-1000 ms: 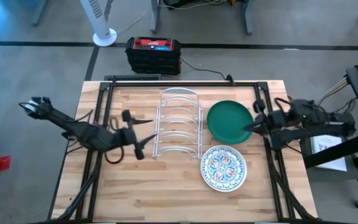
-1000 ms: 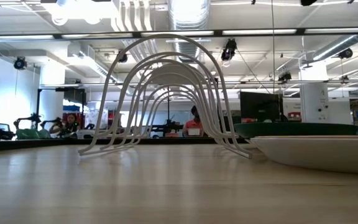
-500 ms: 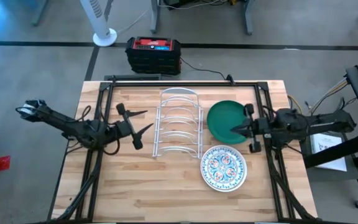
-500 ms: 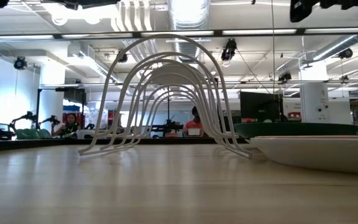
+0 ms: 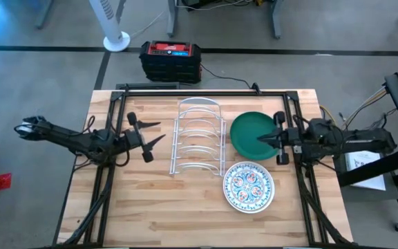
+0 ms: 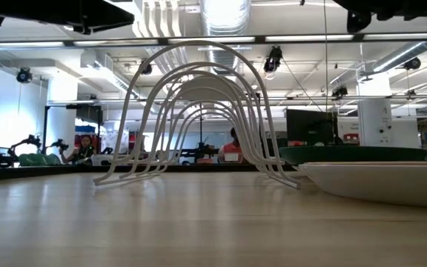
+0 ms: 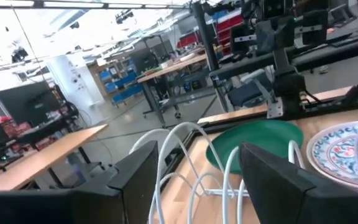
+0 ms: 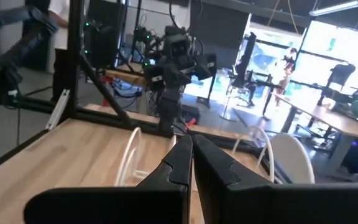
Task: Sort dishes
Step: Return to Home Position
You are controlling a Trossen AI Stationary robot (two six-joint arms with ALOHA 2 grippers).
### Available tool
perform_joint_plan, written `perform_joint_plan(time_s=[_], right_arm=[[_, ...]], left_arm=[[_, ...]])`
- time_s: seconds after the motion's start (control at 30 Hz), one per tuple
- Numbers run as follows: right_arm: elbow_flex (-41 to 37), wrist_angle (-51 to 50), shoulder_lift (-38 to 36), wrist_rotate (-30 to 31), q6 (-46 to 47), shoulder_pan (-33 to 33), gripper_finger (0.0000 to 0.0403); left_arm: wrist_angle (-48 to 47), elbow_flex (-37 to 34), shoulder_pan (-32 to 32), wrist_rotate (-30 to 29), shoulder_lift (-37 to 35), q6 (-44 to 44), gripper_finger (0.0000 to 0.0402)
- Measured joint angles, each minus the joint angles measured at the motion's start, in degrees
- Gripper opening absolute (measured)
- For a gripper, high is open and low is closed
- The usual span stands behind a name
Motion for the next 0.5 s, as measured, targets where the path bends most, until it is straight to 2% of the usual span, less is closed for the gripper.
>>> perform_joint_plan(time_s=[0.4,0.5], right_arm=[[-10.78,-1.51,-16.11,-4.15,3.53,-0.01,0.0007],[-12.93,-1.41,-19.07,-7.28,3.97,-0.04,0.0007]], left_arm=[[-5.01,-0.73,0.02,-0.21,-5.54,0.3,0.0206],[-6.88,-0.73,0.04,-1.55,-6.6,-0.1,0.0206]])
